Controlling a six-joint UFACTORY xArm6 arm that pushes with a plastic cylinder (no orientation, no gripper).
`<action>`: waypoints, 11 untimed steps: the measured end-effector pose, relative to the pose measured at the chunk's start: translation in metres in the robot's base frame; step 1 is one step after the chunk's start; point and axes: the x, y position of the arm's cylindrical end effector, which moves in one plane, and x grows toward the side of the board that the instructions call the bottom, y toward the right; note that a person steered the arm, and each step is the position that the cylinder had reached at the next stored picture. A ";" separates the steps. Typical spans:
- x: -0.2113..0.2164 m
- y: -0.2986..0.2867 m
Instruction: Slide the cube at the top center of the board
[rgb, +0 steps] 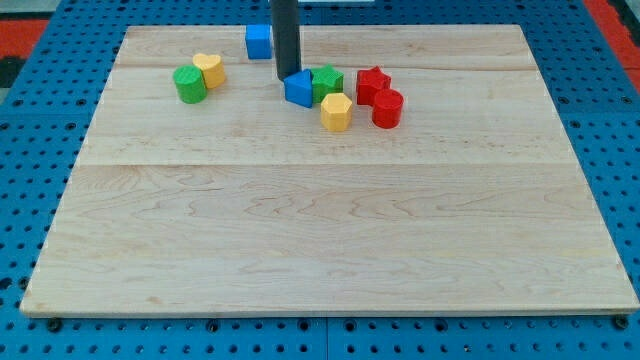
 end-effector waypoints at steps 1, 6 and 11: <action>-0.013 -0.030; -0.090 0.015; -0.041 0.041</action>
